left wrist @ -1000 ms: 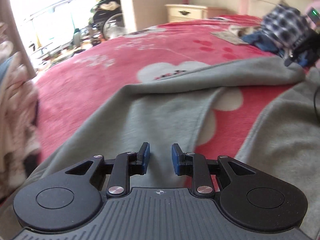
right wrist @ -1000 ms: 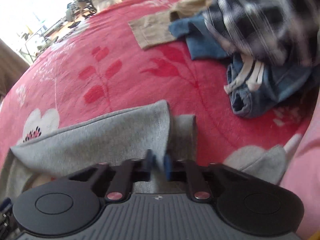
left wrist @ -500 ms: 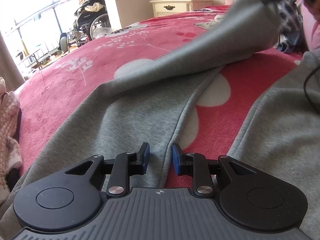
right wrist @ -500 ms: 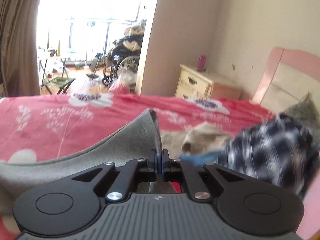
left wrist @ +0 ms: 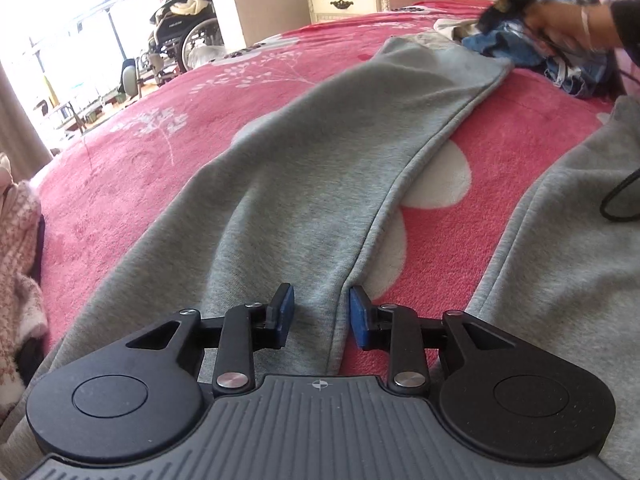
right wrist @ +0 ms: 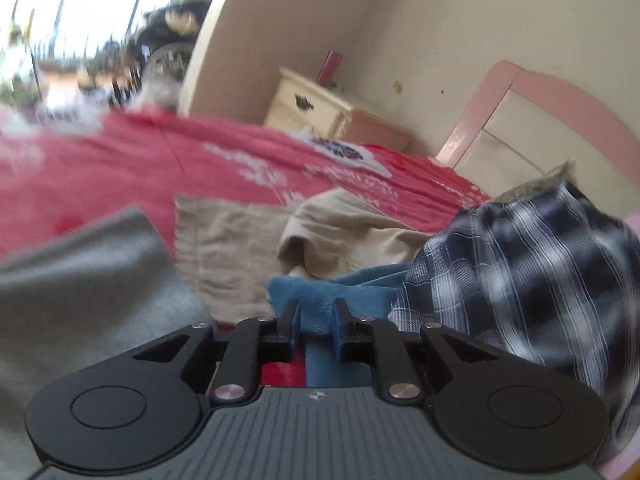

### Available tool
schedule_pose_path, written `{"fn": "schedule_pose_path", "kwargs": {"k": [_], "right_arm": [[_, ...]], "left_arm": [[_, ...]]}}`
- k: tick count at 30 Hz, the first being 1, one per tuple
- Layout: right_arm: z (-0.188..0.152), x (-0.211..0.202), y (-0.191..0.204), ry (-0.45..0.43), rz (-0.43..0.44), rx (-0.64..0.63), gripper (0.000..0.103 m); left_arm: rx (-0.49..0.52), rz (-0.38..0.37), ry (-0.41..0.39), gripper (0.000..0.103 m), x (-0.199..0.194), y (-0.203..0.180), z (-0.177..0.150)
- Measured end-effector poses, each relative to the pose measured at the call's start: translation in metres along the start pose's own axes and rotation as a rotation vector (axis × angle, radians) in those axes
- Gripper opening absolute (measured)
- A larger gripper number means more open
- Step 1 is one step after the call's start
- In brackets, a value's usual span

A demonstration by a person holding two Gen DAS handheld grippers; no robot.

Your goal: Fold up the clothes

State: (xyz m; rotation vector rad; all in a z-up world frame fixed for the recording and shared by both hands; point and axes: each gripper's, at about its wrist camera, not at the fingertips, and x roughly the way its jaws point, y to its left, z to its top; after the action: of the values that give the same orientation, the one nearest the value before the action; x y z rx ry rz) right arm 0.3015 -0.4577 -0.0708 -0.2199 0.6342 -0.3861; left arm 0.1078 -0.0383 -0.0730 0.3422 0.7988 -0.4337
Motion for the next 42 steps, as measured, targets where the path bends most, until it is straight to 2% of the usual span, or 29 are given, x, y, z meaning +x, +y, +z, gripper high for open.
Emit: {"fn": "schedule_pose_path", "kwargs": {"k": [3,6,8,10,12,15,19,21,25,26,29,31,33,35,36,42], "right_arm": [[0.003,-0.056,-0.018,-0.074,0.128,0.078,0.019],[0.008,-0.126,-0.025,-0.154,0.283,0.087,0.025],[0.008,-0.171,-0.026,-0.222,0.380,0.044,0.036],[0.007,-0.214,-0.019,-0.279,0.505,-0.028,0.041],[0.005,-0.252,-0.011,-0.315,0.646,-0.098,0.041],[-0.003,-0.291,0.015,-0.303,0.886,-0.174,0.041],[-0.027,-0.326,0.067,-0.262,1.069,-0.301,0.041],[-0.048,-0.335,0.095,-0.209,1.141,-0.344,0.041],[-0.095,-0.351,0.139,-0.081,1.231,-0.407,0.041],[-0.108,-0.354,0.143,-0.054,1.239,-0.422,0.041],[-0.145,-0.363,0.151,0.024,1.255,-0.478,0.041],[-0.161,-0.368,0.149,0.067,1.262,-0.532,0.041],[-0.178,-0.375,0.143,0.122,1.311,-0.607,0.041],[-0.195,-0.390,0.139,0.180,1.378,-0.734,0.041],[-0.201,-0.397,0.137,0.191,1.397,-0.802,0.041],[-0.220,-0.419,0.145,0.067,1.339,-0.963,0.041]], "left_arm": [[-0.057,-0.022,0.007,0.031,-0.004,0.007,0.003],[-0.130,-0.041,-0.013,0.031,-0.019,0.019,0.006],[-0.186,-0.047,-0.027,0.031,-0.038,0.031,0.004],[-0.242,-0.050,-0.039,0.031,-0.060,0.045,0.000],[-0.284,-0.034,-0.044,0.032,-0.092,0.062,-0.010],[-0.356,0.029,-0.032,0.033,-0.145,0.086,-0.034],[-0.486,0.129,0.021,0.035,-0.218,0.109,-0.080],[-0.565,0.178,0.060,0.037,-0.252,0.115,-0.110],[-0.744,0.273,0.140,0.040,-0.310,0.118,-0.181],[-0.808,0.277,0.154,0.041,-0.318,0.116,-0.200],[-1.020,0.240,0.182,0.042,-0.331,0.107,-0.256],[-1.120,0.192,0.186,0.044,-0.328,0.095,-0.285],[-1.209,0.134,0.177,0.050,-0.322,0.085,-0.307],[-1.279,0.105,0.138,0.054,-0.314,0.078,-0.323],[-1.310,0.096,0.117,0.054,-0.310,0.075,-0.330],[-1.417,0.093,-0.019,0.054,-0.292,0.074,-0.351]]}}
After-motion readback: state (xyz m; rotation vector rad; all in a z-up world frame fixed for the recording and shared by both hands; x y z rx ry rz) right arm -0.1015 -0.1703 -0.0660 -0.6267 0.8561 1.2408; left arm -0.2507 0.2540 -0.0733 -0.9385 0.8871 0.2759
